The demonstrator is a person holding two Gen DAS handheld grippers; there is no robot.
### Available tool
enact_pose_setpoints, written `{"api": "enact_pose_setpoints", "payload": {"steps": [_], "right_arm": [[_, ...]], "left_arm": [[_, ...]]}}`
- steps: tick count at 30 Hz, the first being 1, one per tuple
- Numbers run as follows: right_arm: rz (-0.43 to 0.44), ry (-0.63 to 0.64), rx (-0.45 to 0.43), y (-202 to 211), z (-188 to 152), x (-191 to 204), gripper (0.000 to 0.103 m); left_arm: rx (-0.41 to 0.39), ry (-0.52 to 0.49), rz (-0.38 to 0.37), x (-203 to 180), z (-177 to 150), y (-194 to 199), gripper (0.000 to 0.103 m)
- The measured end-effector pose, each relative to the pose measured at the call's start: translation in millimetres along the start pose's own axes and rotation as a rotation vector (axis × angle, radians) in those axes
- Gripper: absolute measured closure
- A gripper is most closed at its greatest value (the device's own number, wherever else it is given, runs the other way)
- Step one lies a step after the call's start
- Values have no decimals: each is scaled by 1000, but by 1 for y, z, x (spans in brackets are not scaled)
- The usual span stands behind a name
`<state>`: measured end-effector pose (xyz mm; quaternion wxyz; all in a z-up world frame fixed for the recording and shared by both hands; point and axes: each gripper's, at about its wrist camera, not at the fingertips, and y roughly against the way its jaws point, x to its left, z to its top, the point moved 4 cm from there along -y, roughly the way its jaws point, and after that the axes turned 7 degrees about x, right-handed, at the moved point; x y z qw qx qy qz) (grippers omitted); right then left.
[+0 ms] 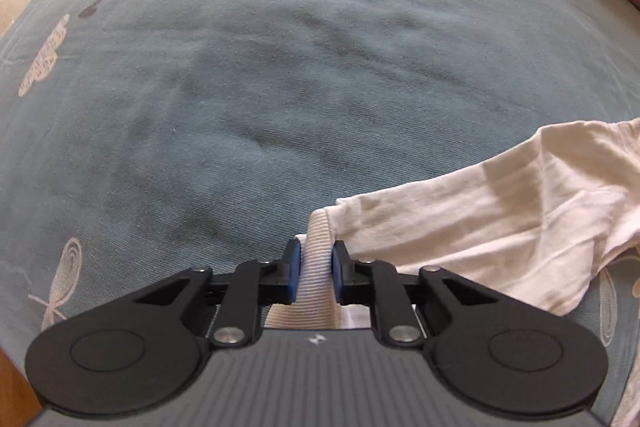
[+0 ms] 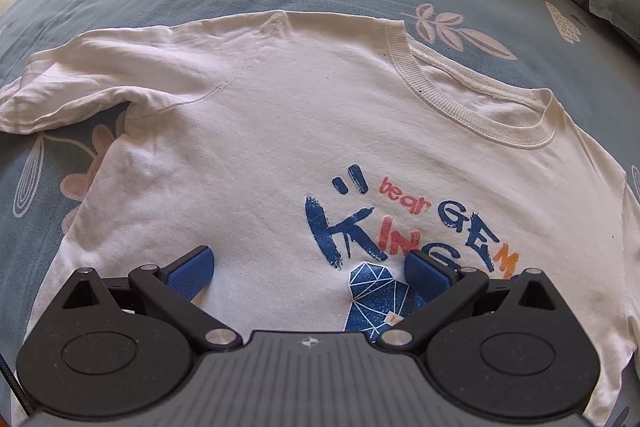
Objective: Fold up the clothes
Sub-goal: 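Grasp the ribbed sleeve cuff with the left gripper, then pull the cuff across the body with the left gripper and lay it down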
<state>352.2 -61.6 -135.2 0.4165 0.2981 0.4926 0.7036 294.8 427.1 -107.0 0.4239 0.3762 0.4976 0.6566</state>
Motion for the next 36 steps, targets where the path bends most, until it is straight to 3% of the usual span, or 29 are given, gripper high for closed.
{"api": "enact_pose_setpoints", "payload": {"steps": [2, 4, 7, 8, 10, 11, 14, 16, 18, 20, 21, 22, 24, 27, 33, 36], "right_arm": [[2, -1, 1, 0, 0, 0, 0], [5, -2, 2, 0, 0, 0, 0], [9, -1, -4, 0, -1, -1, 0], [8, -1, -7, 0, -1, -1, 0], [4, -6, -14, 1, -2, 0, 0], [2, -9, -17, 0, -2, 0, 0], [-4, -14, -22, 0, -2, 0, 0], [-4, -14, -23, 0, -2, 0, 0], [-1, -10, -23, 0, -2, -1, 0], [3, -1, -22, 0, -2, -1, 0], [3, 5, -22, 0, -2, -1, 0], [5, 9, -30, 3, -1, 0, 0], [7, 16, -47, 7, 2, 1, 0], [27, 40, -114, 18, 16, 10, 0], [190, 181, -210, 12, 67, 64, 0], [220, 261, -188, -1, 71, 81, 0]], "left_arm": [[-32, 52, 35, 7, 5, 6, 87], [-35, 81, 70, 18, 7, 10, 74], [-48, 75, 116, 14, 11, 21, 75], [-68, 61, 94, 7, 11, 25, 73], [-113, 29, 39, -10, 12, 35, 59], [-128, 12, -18, -24, 12, 38, 55], [-122, -69, -168, -73, 5, 32, 51], [-104, -126, -218, -98, -3, 23, 49], [-84, -174, -192, -109, -13, 13, 49], [-59, -205, -69, -100, -23, 2, 47], [-50, -184, -38, -91, -26, 2, 37], [-43, -155, -13, -82, -28, 2, 33], [-18, -89, -15, -70, -24, 11, 40], [-76, -120, -177, -90, -5, 38, 37], [9, -159, -714, -194, 43, 41, 35], [87, -190, -787, -238, 54, 18, 34]]}}
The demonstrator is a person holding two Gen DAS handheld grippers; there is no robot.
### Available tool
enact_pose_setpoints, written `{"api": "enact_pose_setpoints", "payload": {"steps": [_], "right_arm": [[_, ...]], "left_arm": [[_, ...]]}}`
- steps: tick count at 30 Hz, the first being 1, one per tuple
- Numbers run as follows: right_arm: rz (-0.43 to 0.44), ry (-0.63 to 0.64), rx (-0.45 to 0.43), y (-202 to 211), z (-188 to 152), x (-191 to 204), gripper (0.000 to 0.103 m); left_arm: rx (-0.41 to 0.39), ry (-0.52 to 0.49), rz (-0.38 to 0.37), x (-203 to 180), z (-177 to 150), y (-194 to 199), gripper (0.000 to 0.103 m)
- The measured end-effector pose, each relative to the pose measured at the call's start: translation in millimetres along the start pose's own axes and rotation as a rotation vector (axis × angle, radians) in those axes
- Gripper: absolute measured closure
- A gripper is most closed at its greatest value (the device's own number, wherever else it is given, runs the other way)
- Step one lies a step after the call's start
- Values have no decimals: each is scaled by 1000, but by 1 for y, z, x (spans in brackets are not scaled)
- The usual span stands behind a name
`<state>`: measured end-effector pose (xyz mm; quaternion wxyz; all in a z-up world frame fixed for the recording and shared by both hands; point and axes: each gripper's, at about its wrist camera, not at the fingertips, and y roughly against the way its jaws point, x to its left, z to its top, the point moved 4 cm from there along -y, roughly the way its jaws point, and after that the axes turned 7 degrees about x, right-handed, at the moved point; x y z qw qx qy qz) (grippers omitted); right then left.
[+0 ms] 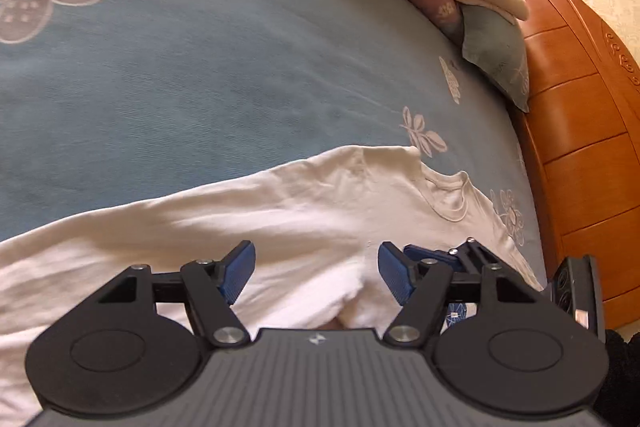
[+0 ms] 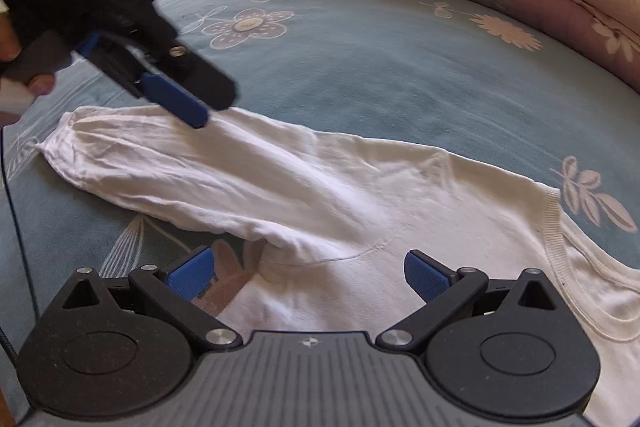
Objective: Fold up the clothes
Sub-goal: 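Pull the cuff across the body with the left gripper and lay it down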
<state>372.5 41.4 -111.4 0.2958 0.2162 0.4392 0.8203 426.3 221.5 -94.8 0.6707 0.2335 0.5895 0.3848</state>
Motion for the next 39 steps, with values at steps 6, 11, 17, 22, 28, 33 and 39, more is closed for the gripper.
{"api": "enact_pose_setpoints", "payload": {"steps": [6, 11, 17, 22, 28, 33, 39], "right_arm": [[-26, -45, 29, -12, -28, -7, 0], [-62, -37, -4, -14, -35, -2, 0], [-71, -48, -2, -9, -33, 0, 0], [-101, -66, -45, 17, -38, -13, 0], [-211, -71, 4, 42, -61, -35, 0], [-230, -154, 80, 46, -90, -50, 0], [-232, -192, 48, 43, -108, -52, 0]], "left_arm": [[-59, -13, 119, 17, 19, -29, 35], [-64, -72, 161, -7, 29, -25, 36], [18, -235, 137, -42, 21, -52, 28], [-64, -197, 236, -20, 40, -56, 33], [-91, -275, 216, -55, 47, -38, 32], [-76, -309, 207, -78, -4, -28, 31], [-41, -142, 265, -48, -68, -35, 31]]}}
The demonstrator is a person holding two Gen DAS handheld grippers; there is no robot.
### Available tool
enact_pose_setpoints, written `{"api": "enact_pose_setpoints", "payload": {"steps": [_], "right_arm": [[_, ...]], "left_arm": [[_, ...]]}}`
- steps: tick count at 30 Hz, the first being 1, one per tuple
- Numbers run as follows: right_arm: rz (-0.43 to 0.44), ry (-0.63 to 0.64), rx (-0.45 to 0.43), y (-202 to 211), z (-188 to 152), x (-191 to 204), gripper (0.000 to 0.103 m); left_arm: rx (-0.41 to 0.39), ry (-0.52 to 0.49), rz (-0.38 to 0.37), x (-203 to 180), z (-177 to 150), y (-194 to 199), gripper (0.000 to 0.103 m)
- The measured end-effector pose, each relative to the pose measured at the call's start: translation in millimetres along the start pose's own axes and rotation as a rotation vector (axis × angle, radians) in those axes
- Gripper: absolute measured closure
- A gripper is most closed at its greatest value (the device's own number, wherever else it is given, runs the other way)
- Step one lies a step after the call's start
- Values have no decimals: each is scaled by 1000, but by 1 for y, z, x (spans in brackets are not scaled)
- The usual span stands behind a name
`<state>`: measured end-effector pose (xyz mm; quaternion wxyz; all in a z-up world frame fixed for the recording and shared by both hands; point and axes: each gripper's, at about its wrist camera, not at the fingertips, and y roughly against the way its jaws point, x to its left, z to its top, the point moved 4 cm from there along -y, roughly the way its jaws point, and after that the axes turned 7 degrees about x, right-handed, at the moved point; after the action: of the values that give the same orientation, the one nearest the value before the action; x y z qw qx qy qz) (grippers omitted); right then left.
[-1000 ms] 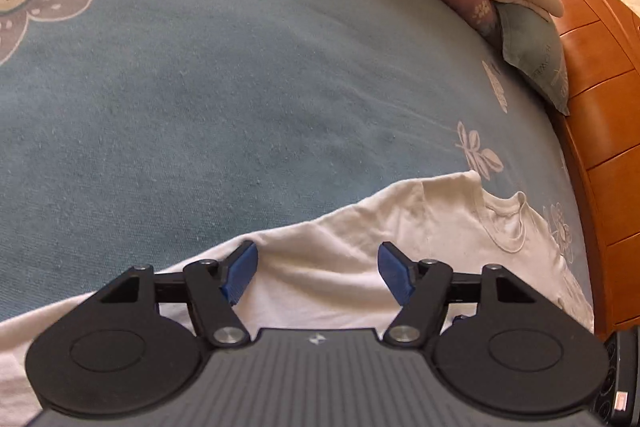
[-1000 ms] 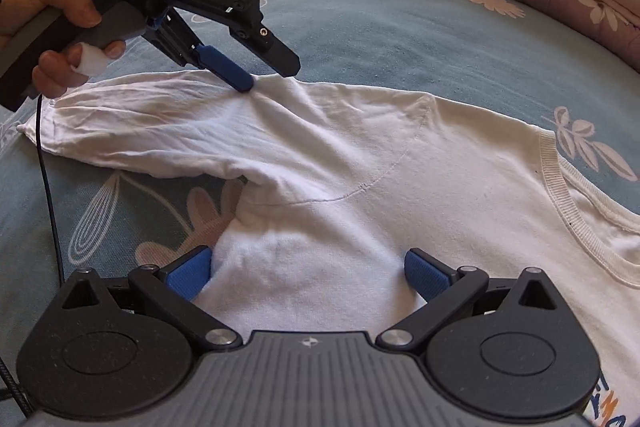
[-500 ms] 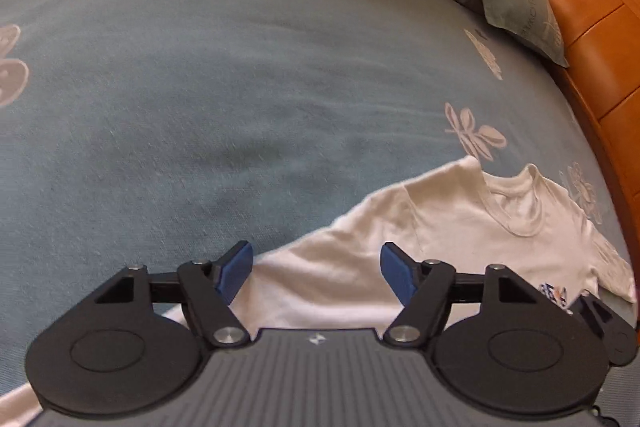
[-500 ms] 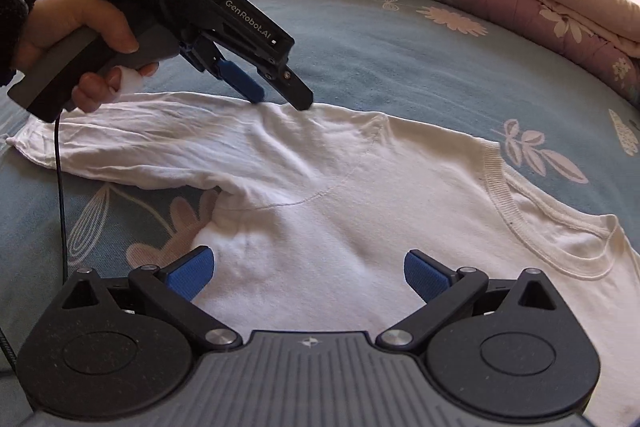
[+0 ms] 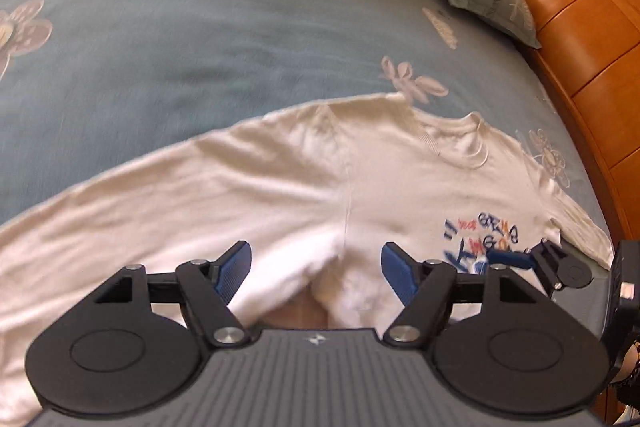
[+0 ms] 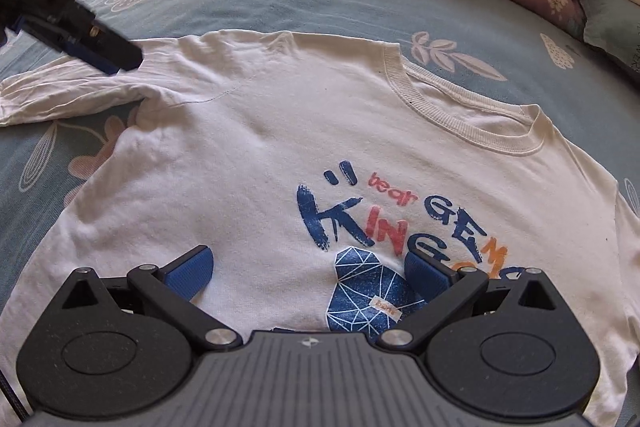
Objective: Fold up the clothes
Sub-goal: 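Pull the cuff across the body with the left gripper and lay it down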
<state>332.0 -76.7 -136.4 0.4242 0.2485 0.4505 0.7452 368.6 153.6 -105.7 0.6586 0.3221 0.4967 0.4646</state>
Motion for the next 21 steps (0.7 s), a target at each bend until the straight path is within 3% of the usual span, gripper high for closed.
{"api": "enact_pose_setpoints", "payload": {"steps": [1, 4, 8, 11, 13, 17, 19, 21], "right_arm": [[0, -6, 0, -1, 0, -1, 0], [3, -7, 9, -1, 3, -2, 0], [13, 4, 5, -1, 2, -3, 0], [12, 4, 4, -1, 3, -4, 0], [7, 3, -2, -1, 2, -3, 0], [2, 4, -4, 1, 2, -3, 0], [1, 7, 8, 5, 7, -3, 0], [-9, 17, -55, 13, 15, 2, 0]], "left_arm": [[21, 24, 31, 9, -10, -5, 32], [15, 63, 21, 26, -28, 5, 29], [123, 100, 40, 30, -34, 16, 28], [-9, 18, 79, 26, -14, 34, 27], [-61, 47, 102, 34, -2, 33, 24], [21, 71, 244, 60, -6, 6, 25], [0, 27, 259, 61, -11, 7, 23], [2, 20, 263, 60, -13, 9, 23]]}}
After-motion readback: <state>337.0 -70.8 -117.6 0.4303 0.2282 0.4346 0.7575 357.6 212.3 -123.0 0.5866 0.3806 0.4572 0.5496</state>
